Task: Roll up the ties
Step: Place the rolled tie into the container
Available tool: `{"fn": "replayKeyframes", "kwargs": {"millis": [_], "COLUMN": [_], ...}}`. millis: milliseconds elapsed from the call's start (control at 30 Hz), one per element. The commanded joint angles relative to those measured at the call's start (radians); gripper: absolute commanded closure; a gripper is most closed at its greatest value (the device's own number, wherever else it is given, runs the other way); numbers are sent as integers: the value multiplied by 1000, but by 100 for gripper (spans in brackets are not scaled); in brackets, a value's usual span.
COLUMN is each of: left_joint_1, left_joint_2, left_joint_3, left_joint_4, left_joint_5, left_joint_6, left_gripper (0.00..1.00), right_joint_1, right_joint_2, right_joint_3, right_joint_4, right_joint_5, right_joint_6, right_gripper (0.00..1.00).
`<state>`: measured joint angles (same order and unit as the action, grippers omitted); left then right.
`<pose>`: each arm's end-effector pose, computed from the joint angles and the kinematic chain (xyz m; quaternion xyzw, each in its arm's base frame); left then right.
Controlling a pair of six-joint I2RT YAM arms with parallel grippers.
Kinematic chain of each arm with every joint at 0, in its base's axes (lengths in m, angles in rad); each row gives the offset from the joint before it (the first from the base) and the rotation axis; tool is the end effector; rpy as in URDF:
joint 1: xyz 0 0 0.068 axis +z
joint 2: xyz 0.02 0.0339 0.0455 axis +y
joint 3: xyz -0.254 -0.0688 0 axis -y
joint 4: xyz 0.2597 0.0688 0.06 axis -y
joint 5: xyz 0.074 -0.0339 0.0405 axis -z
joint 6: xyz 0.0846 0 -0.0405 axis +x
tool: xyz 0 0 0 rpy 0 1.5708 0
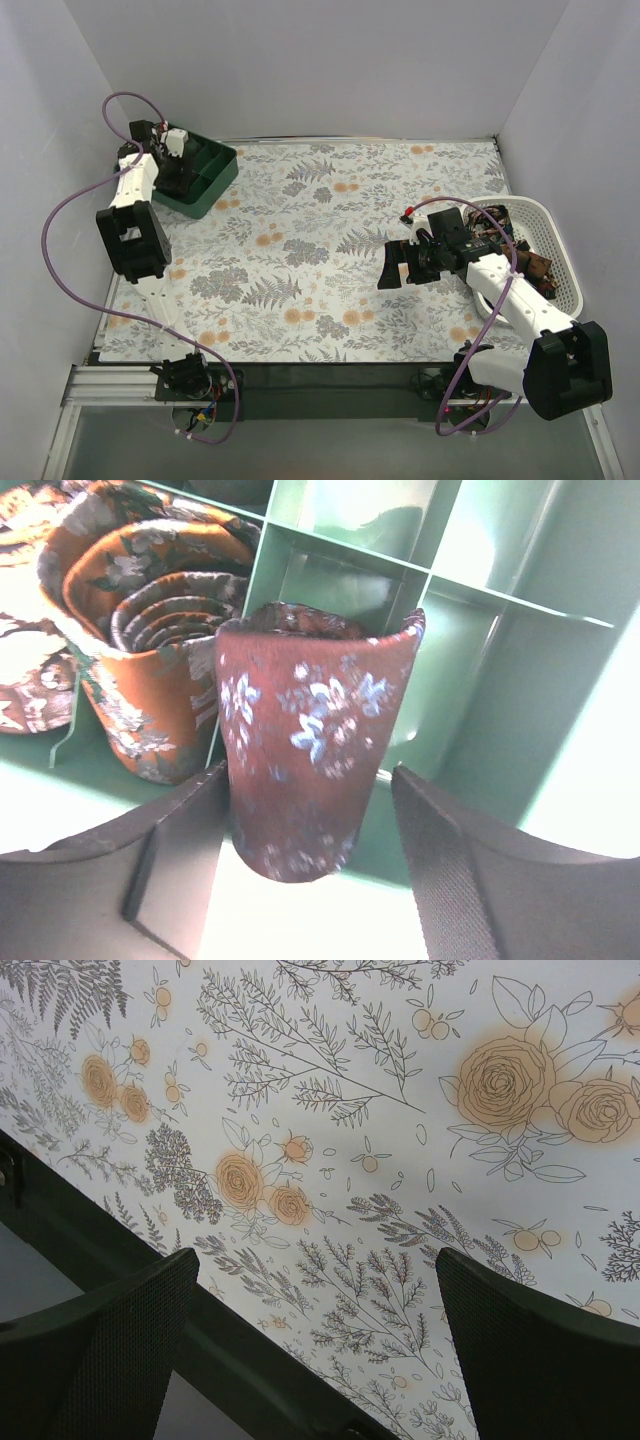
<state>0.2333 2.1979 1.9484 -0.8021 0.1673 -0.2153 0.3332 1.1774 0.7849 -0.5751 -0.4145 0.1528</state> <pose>0.5030 0.1050 0.1765 -0.1933 0.9438 -0.0784 0.2565 0.2454 0.1210 0.1795 -0.1450 0.9251 0.2607 0.2349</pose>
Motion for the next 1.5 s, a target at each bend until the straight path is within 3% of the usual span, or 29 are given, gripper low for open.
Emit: {"fn": "replayKeyframes", "kwargs": {"millis": [0, 300, 433, 533, 567, 1100, 1300, 1467], "left_joint_1": [-5, -9, -23, -40, -49, -84, -84, -86], "left_joint_2": [-96, -130, -119, -104, -98, -52, -73, -142], "left_joint_3": [46, 53, 38, 21, 3, -103, -123, -83], "left_joint_4": [-8, 27, 44, 56, 63, 162, 162, 144], "left_joint_5": [-8, -11, -17, -40, -52, -236, -246, -250], "left_joint_6": [-22, -39, -38, -32, -29, -41, -87, -124], "left_gripper": [39, 41, 57, 61, 67, 73, 69, 51], "right_joint_1": [-3, -3, -3, -3, -5, -5, -5, -5], "right_joint_2": [-21, -16, -16, -18, -19, -44, -68, -105], "right_joint_3": [7, 8, 2, 2, 1, -10, 7, 50], "right_joint_4": [6, 9, 12, 14, 12, 12, 11, -6], "right_joint_5": [-7, -7, -9, -9, -7, 6, 17, 54], "right_joint_6": [-4, -4, -1, -2, -2, 2, -2, -22], "right_gripper": [9, 9, 9, 9, 9, 9, 9, 9]}}
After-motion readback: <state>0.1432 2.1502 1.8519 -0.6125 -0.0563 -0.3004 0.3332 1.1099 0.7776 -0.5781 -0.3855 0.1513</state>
